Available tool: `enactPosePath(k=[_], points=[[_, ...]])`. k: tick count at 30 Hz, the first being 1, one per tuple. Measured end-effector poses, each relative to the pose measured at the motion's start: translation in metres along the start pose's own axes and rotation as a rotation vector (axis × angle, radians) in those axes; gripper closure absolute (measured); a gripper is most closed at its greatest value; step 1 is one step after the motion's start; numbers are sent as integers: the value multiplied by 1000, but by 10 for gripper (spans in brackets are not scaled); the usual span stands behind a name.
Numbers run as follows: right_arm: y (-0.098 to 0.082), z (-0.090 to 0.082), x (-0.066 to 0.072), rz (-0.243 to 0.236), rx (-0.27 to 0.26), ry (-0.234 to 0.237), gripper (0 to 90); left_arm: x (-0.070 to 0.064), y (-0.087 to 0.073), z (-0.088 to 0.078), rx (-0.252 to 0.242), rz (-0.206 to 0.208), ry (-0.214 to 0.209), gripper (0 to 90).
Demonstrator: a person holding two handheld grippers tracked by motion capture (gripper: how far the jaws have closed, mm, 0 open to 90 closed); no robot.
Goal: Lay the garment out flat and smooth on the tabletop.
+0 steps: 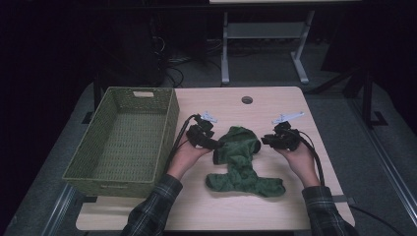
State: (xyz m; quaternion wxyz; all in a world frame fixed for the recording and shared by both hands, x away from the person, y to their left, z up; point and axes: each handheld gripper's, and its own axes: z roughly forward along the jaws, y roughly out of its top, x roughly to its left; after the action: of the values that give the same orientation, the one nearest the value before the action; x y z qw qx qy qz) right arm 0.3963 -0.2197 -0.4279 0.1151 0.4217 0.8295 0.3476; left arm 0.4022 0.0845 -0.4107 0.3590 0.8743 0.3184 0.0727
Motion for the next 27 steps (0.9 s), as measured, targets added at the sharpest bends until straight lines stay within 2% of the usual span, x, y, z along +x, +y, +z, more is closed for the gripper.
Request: enactPosePath(k=[3,7,10,12,14,18,20,21,25,27], points=[[-2,-5,5,6,-15,16,649,-7,-6,-7,-12,6,-12,295],[-9,-11,12,14,-33,24,604,-18,-17,-14,-10,26,-19,234],[-11,-15,16,-2,-29,16,584,-24,-28,-20,-24,22,-24,190],[-13,-19,18,-5,-42,19,570,-28,-36,-24,-26,40,-22,168],[-15,-21,20,-16,-41,13,556,-34,-45,-26,-24,45,-37,145],[-21,-23,24,-24,-30,10,537,-45,-61,-33,-32,69,-48,131],[-23,-25,25,-34,-44,5,530,-48,-67,-37,-32,78,-49,130],[-24,-25,25,-22,-39,8,526,-50,-70,-37,-35,67,-54,131],[-28,-24,25,-19,-32,12,529,-59,-81,-39,-36,69,-57,130],[-29,-25,27,-22,-33,13,530,-64,-86,-40,-23,88,-51,129]])
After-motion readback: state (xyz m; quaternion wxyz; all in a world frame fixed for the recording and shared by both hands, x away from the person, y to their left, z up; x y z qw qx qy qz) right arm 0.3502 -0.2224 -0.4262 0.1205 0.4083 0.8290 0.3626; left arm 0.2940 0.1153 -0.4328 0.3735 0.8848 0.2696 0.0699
